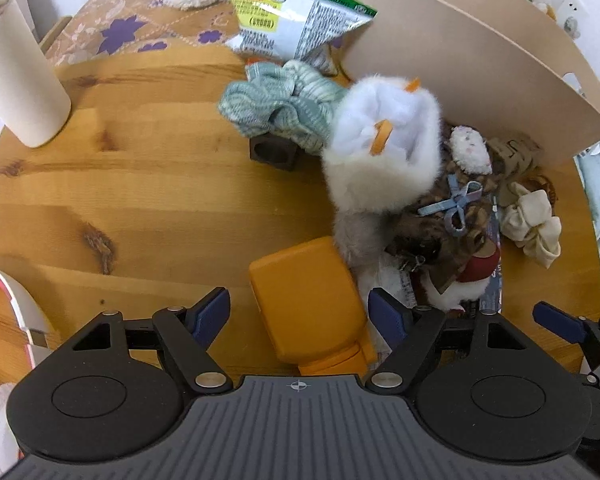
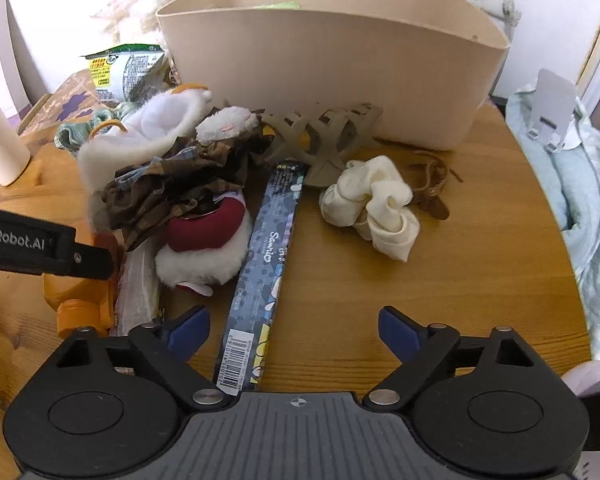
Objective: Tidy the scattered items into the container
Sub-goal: 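Grasp the orange plastic piece with left tool while right tool grasps blue toothpaste box, then lift both items over the basket and open both tools to drop them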
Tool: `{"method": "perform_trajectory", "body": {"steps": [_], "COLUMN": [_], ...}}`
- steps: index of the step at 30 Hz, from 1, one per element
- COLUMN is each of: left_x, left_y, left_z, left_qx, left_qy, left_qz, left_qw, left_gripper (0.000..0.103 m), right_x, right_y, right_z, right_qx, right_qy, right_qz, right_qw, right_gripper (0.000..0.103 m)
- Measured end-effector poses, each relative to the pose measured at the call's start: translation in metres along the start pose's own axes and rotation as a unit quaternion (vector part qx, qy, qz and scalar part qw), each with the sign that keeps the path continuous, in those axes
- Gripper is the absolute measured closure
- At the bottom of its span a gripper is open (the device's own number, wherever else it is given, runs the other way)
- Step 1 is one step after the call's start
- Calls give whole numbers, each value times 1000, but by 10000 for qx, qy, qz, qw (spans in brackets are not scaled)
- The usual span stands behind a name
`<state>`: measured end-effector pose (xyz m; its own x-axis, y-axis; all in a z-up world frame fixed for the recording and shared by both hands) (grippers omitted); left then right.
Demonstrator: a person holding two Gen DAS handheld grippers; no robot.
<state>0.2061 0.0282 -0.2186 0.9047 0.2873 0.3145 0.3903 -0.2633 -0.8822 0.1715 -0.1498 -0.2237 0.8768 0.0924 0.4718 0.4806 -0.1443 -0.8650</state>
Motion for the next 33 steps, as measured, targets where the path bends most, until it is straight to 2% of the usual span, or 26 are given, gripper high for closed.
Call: {"method": "perform_trajectory", "body": {"steps": [8, 11, 17, 18, 24, 33], "left_x": [2, 3, 1, 1, -1, -16], "left_y": [9, 11, 11, 11, 9, -3], "left_z": [5, 5, 3, 2, 5, 11], "left_qx": [-16, -78, -14, -28, -70, -26], "left_qy": [-176, -143, -4, 5, 86, 140], "left_qz": [77, 95, 90, 94, 176, 210], "left_qw": [9998, 9998, 10000, 10000, 9998, 9997], "left_gripper": [31, 41, 43, 44, 45, 47], "right_x": [11, 17, 16, 15, 6, -10], "right_y": [11, 13, 11, 11, 4, -21], "right_z": [2, 3, 1, -1, -5, -16], "right_qx": [32, 15, 213, 304, 483, 676], "right_qy": [-79, -111, -116, -106, -88, -87], "right_qz": [-2, -25, -90, -89, 46, -94], "right_qw": [10000, 9999, 9997, 9994, 9988, 9976], "right_gripper": [30, 38, 72, 83, 82, 83]}}
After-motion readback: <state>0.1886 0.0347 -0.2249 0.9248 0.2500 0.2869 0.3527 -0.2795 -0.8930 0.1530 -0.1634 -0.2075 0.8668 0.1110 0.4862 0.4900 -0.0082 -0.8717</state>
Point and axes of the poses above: each gripper's, at about its wrist camera, not at the fingertips, and y roughly the way its jaws point, z to its left, x to its top, the point moved 1 cm from there along y, roughly the way its jaws point, and after that the axes turned 15 degrees about -x, right-handed, at the moved point
